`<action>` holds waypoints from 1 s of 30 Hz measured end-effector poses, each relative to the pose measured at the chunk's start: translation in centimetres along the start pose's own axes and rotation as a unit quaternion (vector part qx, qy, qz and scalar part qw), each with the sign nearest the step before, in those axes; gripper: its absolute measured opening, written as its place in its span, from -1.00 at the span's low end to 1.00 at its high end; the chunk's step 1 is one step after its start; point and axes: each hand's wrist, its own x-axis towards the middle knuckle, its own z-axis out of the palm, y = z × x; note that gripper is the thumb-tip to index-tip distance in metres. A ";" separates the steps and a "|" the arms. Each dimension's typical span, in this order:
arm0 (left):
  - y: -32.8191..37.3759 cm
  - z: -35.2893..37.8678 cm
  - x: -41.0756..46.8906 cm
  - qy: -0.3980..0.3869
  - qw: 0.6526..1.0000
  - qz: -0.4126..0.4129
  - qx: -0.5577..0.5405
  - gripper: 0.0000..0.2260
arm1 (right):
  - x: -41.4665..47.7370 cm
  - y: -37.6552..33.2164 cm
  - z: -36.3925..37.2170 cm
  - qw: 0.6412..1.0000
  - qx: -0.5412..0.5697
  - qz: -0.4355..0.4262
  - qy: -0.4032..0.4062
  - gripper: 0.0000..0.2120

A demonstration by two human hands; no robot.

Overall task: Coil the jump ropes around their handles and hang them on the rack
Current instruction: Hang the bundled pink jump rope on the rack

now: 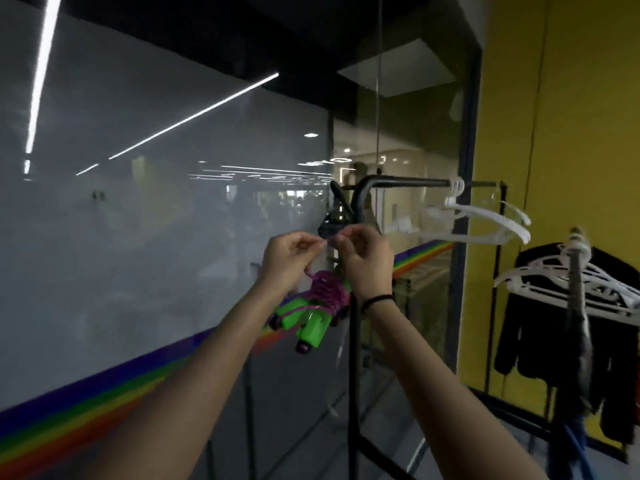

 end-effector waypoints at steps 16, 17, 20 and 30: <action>-5.4 3.1 6.7 -0.191 0.978 -0.079 -0.041 -0.88 | 3.8 6.2 1.8 0.987 -0.132 0.013 0.089 -0.93; -5.6 3.0 6.6 -0.221 0.970 -0.092 -0.047 -0.87 | 3.6 6.4 1.6 0.987 -0.138 0.008 0.080 -0.94; -6.1 2.5 6.0 -0.286 0.951 -0.113 -0.039 -0.85 | 3.2 6.8 1.2 0.990 -0.127 0.008 0.051 -0.96; -8.9 1.9 3.4 -0.254 0.934 0.040 0.249 -0.70 | 2.5 6.8 0.7 0.987 -0.131 0.090 -0.019 -0.88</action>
